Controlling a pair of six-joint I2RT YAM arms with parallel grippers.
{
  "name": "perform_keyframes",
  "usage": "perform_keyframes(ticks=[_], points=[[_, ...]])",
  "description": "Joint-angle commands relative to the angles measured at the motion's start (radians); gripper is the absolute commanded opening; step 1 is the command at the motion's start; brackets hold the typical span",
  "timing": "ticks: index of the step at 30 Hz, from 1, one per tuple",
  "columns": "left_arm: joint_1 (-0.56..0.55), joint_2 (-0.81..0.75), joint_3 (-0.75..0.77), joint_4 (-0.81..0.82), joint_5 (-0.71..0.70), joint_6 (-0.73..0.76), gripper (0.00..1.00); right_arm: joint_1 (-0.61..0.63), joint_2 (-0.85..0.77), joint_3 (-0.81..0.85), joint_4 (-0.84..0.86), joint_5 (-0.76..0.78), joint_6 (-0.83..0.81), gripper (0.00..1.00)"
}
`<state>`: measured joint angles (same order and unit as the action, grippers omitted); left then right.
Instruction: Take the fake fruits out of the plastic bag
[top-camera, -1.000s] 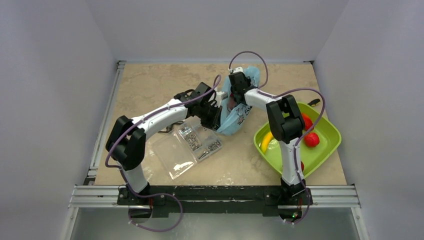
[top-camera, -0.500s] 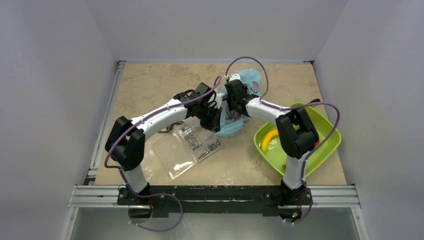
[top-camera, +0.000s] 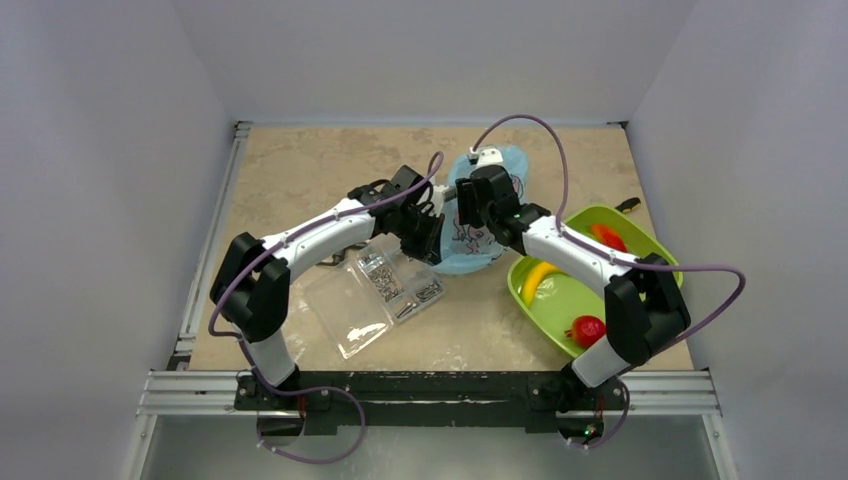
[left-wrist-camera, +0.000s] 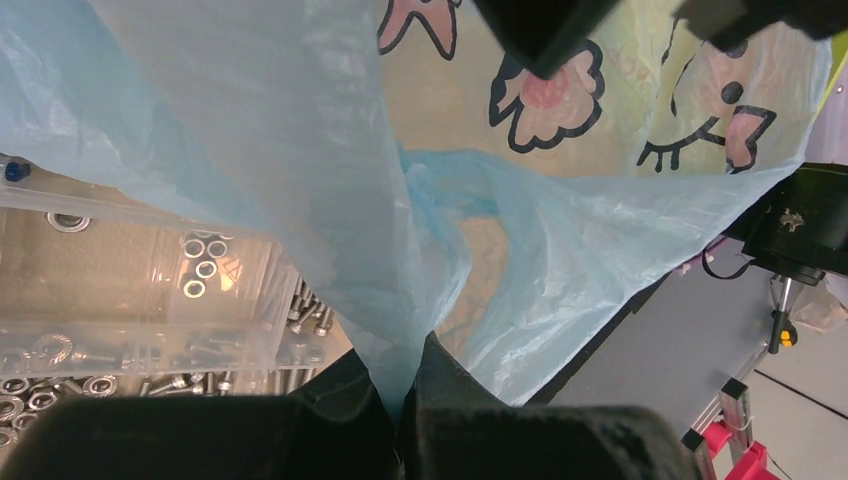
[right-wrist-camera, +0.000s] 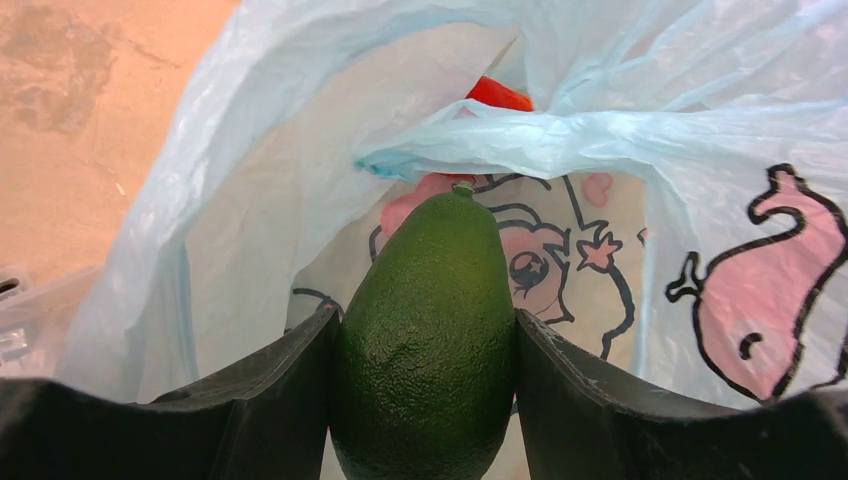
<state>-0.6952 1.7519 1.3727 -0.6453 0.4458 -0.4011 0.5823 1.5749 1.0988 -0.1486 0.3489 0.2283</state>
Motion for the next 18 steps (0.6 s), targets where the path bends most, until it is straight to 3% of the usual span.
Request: perform_keyframes(ticks=[1,12,18], points=[[-0.001,-0.040,0.026,0.016,-0.042,0.013,0.00,-0.004,-0.073,-0.026,0.024,-0.021,0.052,0.00],[-0.001,-0.024,0.031,0.014,-0.044,0.013,0.00,-0.003,-0.349,-0.030,-0.101,-0.070,0.071,0.00],[-0.003,-0.021,0.032,0.008,-0.061,0.019,0.00,-0.002,-0.579,-0.122,-0.139,0.120,0.123,0.00]])
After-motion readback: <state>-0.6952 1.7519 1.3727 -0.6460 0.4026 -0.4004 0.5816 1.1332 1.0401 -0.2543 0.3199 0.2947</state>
